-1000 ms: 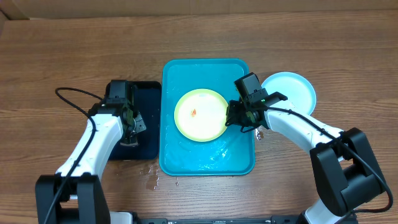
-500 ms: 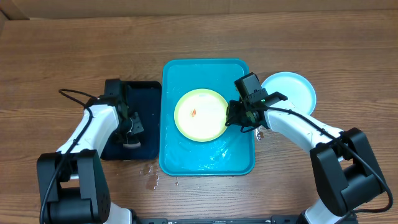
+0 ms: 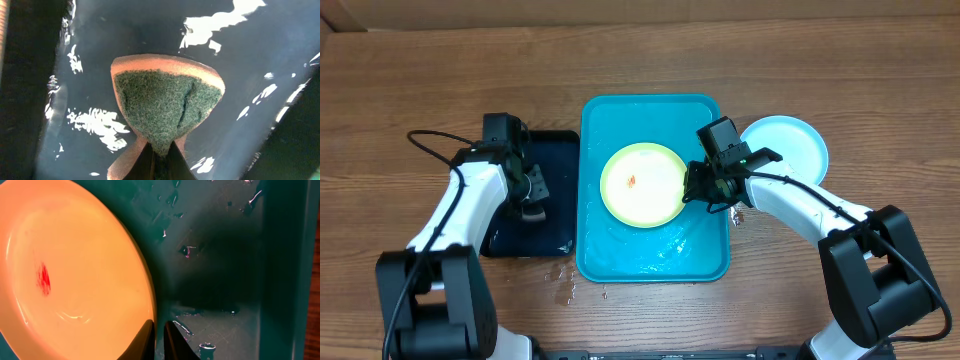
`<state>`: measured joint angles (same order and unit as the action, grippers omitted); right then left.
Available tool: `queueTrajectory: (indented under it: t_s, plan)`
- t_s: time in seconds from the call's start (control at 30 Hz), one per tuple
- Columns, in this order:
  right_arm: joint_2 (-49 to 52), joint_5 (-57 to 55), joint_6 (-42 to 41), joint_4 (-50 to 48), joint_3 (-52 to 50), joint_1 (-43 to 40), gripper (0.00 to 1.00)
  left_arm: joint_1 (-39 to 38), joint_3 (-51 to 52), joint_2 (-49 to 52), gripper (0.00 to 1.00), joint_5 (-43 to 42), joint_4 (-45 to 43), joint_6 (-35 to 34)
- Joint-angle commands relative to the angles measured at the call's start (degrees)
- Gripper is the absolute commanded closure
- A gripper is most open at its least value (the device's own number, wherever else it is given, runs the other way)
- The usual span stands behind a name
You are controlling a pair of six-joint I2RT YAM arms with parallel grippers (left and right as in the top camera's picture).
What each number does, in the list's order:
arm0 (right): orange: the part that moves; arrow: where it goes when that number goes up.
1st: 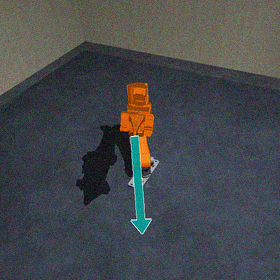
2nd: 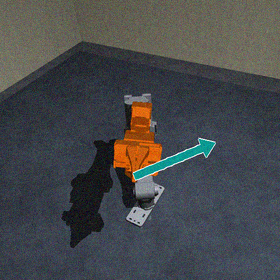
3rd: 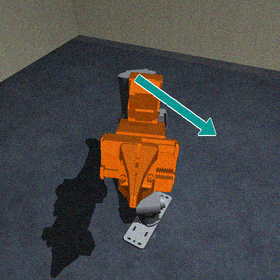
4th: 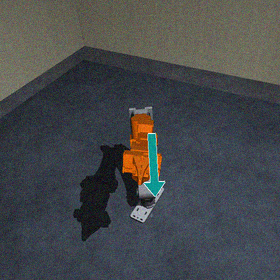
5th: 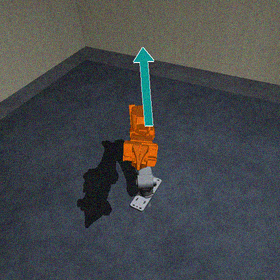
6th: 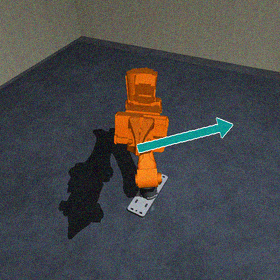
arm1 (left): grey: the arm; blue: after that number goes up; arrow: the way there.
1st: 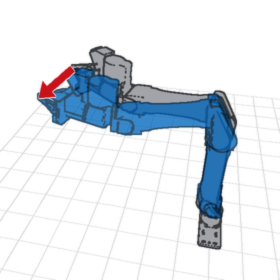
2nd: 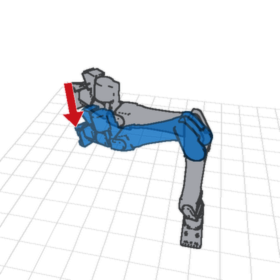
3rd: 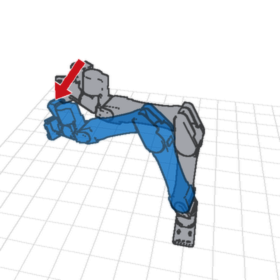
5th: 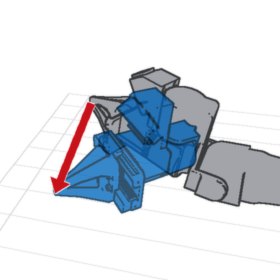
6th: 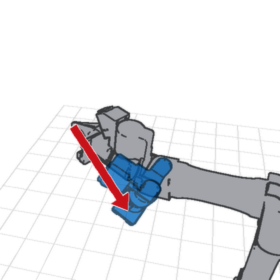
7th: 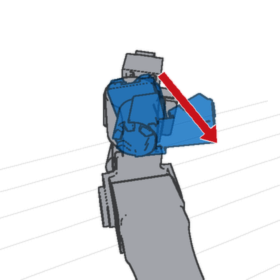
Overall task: Clean dirty plates on tray and stack at the side
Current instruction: 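Grasp the sponge on the black tray with the left gripper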
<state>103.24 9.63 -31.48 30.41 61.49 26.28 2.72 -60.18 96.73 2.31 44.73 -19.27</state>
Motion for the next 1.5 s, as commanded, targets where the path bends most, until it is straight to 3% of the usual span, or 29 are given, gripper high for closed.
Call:
queueTrajectory:
  t_s: [0.0, 0.13, 0.23, 0.4, 0.53, 0.57, 0.6, 0.63, 0.97, 1.03, 1.17, 1.47]
  plan:
    - [-0.68, -0.61, -0.09, -0.37, -0.04, 0.09, 0.9, -0.15, 0.94, 2.82, 0.85, -0.46, -0.87, 0.9]
    - [-0.68, -0.61, -0.07, -0.37, -0.04, 0.09, 0.9, -0.11, 0.24, 2.86, 0.58, -0.46, -0.81, 0.9]
    - [-0.68, -0.61, -0.07, -0.37, -0.04, 0.09, 0.9, -0.11, -0.66, 2.86, 0.55, -0.44, -0.26, 0.9]
    - [-0.68, -0.59, -0.09, -0.35, -0.04, 0.09, 0.9, -0.07, -0.98, 2.86, 0.74, -0.42, -0.17, 0.87]
    - [-0.68, -0.59, -0.09, -0.35, -0.04, 0.09, 0.9, -0.07, -0.98, 2.91, 0.75, 0.66, -0.17, 0.85]
    - [-0.68, -0.61, -0.09, -0.35, -0.04, 0.09, 0.9, -0.07, -0.96, 2.91, 0.79, 0.85, -0.17, 0.83]
    - [-0.68, -0.59, -0.09, -0.35, -0.04, 0.09, 0.9, -0.07, -0.94, 2.91, 0.93, 0.83, -0.15, 0.83]
    - [-0.68, -0.61, -0.07, -0.37, -0.04, 0.09, 0.9, -0.07, -0.94, 2.91, 0.96, 0.76, 0.0, 0.76]
    - [-0.68, -0.61, -0.07, -0.35, -0.04, 0.09, 0.89, 0.42, -4.57, 2.89, 0.96, -3.19, 1.75, 3.08]
    - [-0.68, -0.61, -0.07, -0.35, -0.04, 0.09, 0.8, 0.55, -7.21, 2.84, 0.96, -4.55, 3.1, 4.04]
    - [-0.66, -0.61, -0.09, -0.35, -0.04, 0.09, 0.8, 0.55, -9.97, 2.84, 0.96, -4.74, 4.79, 4.07]
    - [-0.59, -0.61, -0.09, -0.44, -0.04, 0.09, 0.79, 0.35, -4.59, 2.93, 0.96, -0.07, 1.25, 1.16]
